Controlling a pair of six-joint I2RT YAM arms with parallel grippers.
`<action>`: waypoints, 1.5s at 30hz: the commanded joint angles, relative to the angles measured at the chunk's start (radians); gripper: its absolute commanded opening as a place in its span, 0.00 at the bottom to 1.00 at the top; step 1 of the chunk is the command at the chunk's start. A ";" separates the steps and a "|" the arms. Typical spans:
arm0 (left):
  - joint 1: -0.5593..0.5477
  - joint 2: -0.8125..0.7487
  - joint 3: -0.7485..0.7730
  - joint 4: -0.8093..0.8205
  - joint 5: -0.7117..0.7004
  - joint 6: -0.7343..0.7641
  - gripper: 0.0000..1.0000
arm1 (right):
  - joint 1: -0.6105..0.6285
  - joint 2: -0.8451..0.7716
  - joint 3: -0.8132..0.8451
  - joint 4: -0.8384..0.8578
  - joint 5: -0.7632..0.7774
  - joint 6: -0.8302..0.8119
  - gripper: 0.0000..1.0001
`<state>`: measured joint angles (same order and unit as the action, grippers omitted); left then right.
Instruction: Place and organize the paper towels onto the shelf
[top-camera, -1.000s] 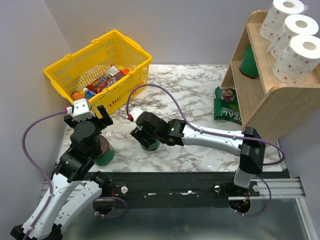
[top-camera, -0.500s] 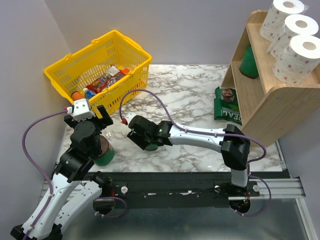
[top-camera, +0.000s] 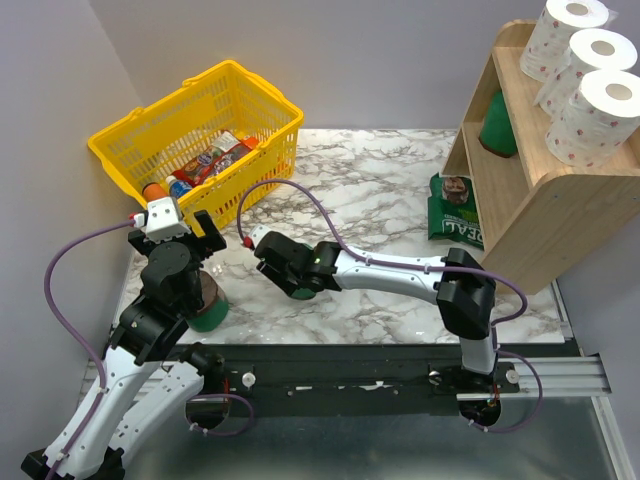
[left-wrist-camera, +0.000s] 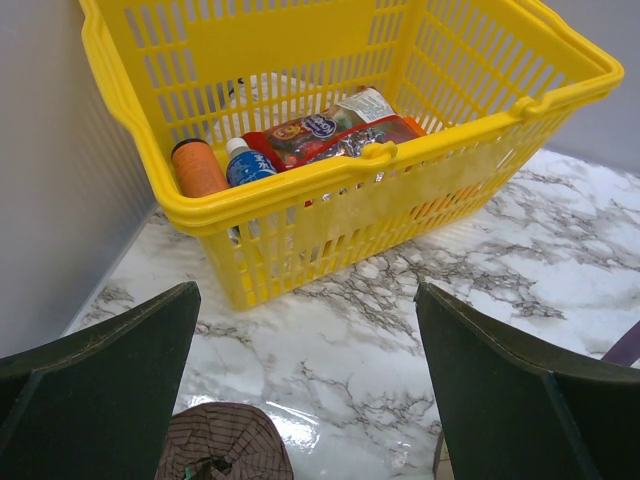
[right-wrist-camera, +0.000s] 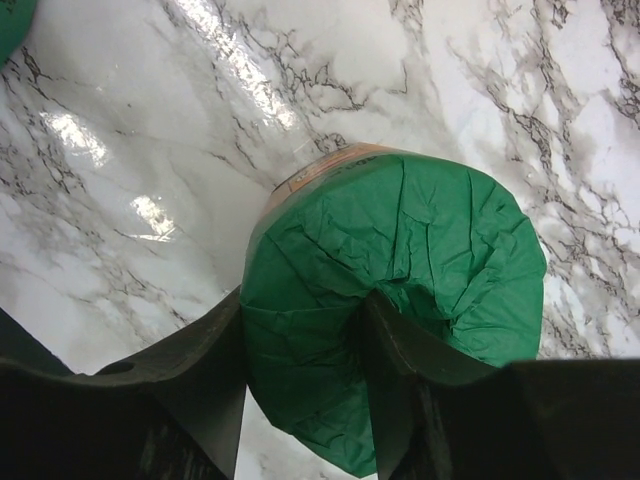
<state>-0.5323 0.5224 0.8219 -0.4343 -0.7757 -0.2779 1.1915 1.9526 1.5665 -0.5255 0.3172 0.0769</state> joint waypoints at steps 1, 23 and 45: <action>-0.003 -0.013 -0.006 0.028 -0.019 -0.010 0.99 | 0.007 0.006 0.006 -0.067 0.063 -0.035 0.45; -0.001 -0.050 -0.009 0.037 0.000 -0.014 0.99 | -0.384 -0.394 0.127 -0.228 0.548 -0.497 0.36; -0.003 -0.050 -0.013 0.045 0.018 -0.014 0.99 | -0.679 -0.406 0.093 -0.192 0.537 -0.514 0.39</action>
<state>-0.5323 0.4736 0.8204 -0.4118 -0.7650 -0.2779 0.5266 1.5616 1.6768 -0.7364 0.8276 -0.4423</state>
